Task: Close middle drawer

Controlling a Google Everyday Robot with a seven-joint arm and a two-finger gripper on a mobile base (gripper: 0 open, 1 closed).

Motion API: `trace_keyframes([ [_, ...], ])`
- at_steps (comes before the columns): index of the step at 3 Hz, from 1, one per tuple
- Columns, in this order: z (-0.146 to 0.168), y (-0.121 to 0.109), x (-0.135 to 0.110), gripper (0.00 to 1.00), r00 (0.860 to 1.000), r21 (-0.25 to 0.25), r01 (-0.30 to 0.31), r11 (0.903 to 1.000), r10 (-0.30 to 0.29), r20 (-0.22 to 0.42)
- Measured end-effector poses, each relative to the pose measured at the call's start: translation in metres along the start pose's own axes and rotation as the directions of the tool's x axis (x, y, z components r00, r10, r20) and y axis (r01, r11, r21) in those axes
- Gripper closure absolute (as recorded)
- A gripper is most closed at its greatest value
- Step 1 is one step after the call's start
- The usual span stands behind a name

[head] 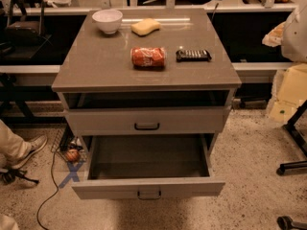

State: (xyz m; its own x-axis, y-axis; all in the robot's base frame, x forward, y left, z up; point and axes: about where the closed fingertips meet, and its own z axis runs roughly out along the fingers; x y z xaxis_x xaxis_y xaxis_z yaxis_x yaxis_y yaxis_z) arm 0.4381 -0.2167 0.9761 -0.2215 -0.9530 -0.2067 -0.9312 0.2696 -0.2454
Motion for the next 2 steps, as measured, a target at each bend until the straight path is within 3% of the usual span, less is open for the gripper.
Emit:
trace_keyframes([
  [1, 0.0, 0.0, 0.0, 0.0, 1.0, 0.0, 0.0, 1.0, 0.0, 0.0],
  [2, 0.024, 0.01, 0.003, 0.0, 0.999, -0.068, -0.038, 0.997, 0.039, 0.021],
])
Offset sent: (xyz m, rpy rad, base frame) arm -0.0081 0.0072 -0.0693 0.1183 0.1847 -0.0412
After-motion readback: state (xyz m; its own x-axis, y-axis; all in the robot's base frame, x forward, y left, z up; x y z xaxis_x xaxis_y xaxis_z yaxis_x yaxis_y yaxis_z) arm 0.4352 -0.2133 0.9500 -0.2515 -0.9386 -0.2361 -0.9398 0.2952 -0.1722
